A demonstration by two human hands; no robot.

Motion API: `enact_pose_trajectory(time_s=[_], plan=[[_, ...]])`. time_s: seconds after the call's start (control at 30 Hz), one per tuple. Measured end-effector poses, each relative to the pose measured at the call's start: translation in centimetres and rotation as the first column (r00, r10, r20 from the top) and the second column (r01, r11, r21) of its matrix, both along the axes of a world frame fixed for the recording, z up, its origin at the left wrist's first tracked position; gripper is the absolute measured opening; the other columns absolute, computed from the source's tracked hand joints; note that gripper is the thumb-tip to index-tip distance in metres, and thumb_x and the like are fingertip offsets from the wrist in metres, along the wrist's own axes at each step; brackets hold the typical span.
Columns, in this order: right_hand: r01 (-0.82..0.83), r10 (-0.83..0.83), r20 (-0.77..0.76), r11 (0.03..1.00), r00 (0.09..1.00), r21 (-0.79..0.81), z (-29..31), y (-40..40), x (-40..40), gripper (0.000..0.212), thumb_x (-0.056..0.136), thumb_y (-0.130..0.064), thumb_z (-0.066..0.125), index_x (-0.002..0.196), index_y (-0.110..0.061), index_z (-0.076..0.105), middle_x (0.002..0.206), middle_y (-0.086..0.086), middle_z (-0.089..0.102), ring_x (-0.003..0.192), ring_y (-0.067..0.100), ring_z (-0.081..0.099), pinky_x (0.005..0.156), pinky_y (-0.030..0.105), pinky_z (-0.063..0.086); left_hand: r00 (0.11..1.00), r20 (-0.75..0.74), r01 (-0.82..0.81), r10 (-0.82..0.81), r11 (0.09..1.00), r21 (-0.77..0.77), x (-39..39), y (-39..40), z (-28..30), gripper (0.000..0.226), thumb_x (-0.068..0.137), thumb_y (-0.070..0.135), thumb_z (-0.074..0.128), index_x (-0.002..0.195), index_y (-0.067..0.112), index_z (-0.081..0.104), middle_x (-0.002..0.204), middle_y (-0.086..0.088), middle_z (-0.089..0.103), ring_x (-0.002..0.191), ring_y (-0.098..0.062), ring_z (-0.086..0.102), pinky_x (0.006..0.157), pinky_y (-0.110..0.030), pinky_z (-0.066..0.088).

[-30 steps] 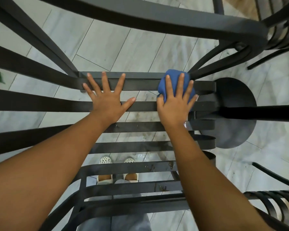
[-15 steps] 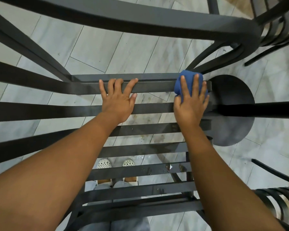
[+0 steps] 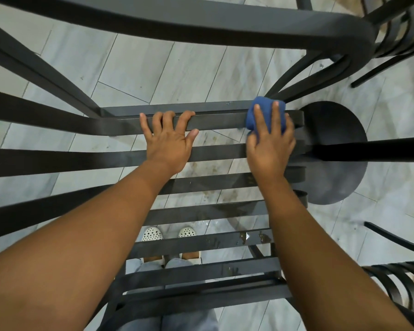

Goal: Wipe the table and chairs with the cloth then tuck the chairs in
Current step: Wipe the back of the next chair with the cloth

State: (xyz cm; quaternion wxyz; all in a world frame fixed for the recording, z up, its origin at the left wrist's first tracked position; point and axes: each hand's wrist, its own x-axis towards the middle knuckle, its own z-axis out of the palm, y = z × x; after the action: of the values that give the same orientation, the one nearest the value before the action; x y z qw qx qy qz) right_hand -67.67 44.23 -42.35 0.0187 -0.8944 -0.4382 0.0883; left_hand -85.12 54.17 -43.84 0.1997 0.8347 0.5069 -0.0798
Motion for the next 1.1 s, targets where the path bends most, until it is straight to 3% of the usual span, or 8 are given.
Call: enact_pose_trajectory(time_s=[0.2,0.27,0.4,0.53,0.63,0.8,1.0,1.1], plan=[[0.13,-0.109,-0.12,0.975,0.987,0.182,3.8,0.8,0.1,0.048,0.096,-0.017,0.043,0.141,-0.032,0.04,0.151,0.0,0.03,0.119,0.029,0.033,0.098,0.036,0.038,0.999,0.035,0.001,-0.002,1.0,0.019,0.0,0.0,-0.1,0.044,0.099,0.046,0.025,0.14,0.03,0.031,0.133,-0.01,0.036,0.132,-0.03,0.021,0.111,-0.053,-0.01],[0.101,-0.09,-0.142,0.992,0.986,0.071,5.4,0.5,-0.7,0.049,0.096,-0.03,0.044,0.144,-0.037,0.033,0.154,0.002,0.022,0.127,0.031,0.026,0.103,0.042,0.031,0.999,0.037,-0.001,0.001,1.0,0.022,0.0,0.0,-0.2,0.044,0.099,0.046,0.026,0.139,0.03,0.032,0.133,-0.01,0.036,0.132,-0.03,0.022,0.111,-0.053,-0.01],[0.003,-0.048,-0.216,0.979,0.975,-0.206,3.4,-1.6,-2.1,0.063,0.093,-0.062,0.031,0.148,-0.042,0.008,0.158,0.001,-0.014,0.142,0.037,-0.012,0.113,0.057,0.001,1.0,0.027,0.004,-0.004,1.0,0.027,0.1,-0.1,-0.3,0.044,0.099,0.045,0.026,0.138,0.027,0.033,0.132,-0.01,0.036,0.131,-0.03,0.022,0.111,-0.053,-0.009],[-0.011,0.002,-0.091,0.995,0.996,-0.1,0.2,-2.1,-4.6,0.065,0.092,-0.061,0.026,0.149,-0.034,0.01,0.159,0.007,0.001,0.144,0.039,-0.005,0.114,0.06,0.002,1.0,0.026,0.008,-0.008,1.0,0.017,0.1,0.0,-0.5,0.045,0.099,0.043,0.028,0.14,0.026,0.031,0.132,-0.011,0.036,0.131,-0.03,0.023,0.111,-0.053,-0.009],[-0.259,0.249,-0.123,0.962,0.961,-0.083,-0.3,-1.8,-7.9,0.073,0.084,-0.067,0.033,0.148,-0.034,0.023,0.159,0.006,0.008,0.143,0.038,0.0,0.111,0.055,-0.003,0.99,0.102,0.092,-0.093,0.996,0.018,-1.2,0.3,-0.7,0.054,0.097,0.046,0.03,0.146,0.023,0.027,0.136,-0.013,0.035,0.133,-0.029,0.023,0.111,-0.05,-0.01],[-0.345,0.336,-0.101,0.934,0.937,-0.091,-0.5,-2.7,-5.1,0.063,0.088,-0.053,0.039,0.147,-0.035,0.026,0.158,0.006,0.01,0.144,0.035,0.003,0.111,0.059,0.002,0.958,0.13,0.255,-0.254,0.967,0.009,-3.7,1.9,-0.8,0.065,0.091,0.053,0.012,0.15,0.025,0.016,0.138,-0.009,0.034,0.134,-0.026,0.023,0.112,-0.043,-0.003],[-0.009,0.001,-0.132,0.998,0.991,-0.062,0.4,-3.2,-4.2,0.064,0.087,-0.031,0.035,0.149,-0.03,0.02,0.159,0.007,0.002,0.144,0.036,-0.007,0.115,0.057,-0.002,0.961,0.169,0.238,-0.218,0.966,-0.105,-2.9,3.3,-0.3,0.045,0.101,0.037,0.023,0.146,0.038,0.02,0.126,-0.001,0.042,0.115,-0.024,0.034,0.101,-0.038,0.015],[-0.191,0.186,-0.135,0.981,0.973,-0.02,-0.4,-2.1,-7.3,0.062,0.087,-0.033,0.039,0.148,-0.027,0.025,0.158,0.008,0.01,0.144,0.037,0.0,0.113,0.057,-0.001,0.966,0.139,0.222,-0.22,0.975,0.001,-2.6,3.1,-0.8,0.043,0.1,0.038,0.028,0.144,0.037,0.029,0.119,-0.004,0.046,0.108,-0.027,0.039,0.095,-0.038,0.019]])
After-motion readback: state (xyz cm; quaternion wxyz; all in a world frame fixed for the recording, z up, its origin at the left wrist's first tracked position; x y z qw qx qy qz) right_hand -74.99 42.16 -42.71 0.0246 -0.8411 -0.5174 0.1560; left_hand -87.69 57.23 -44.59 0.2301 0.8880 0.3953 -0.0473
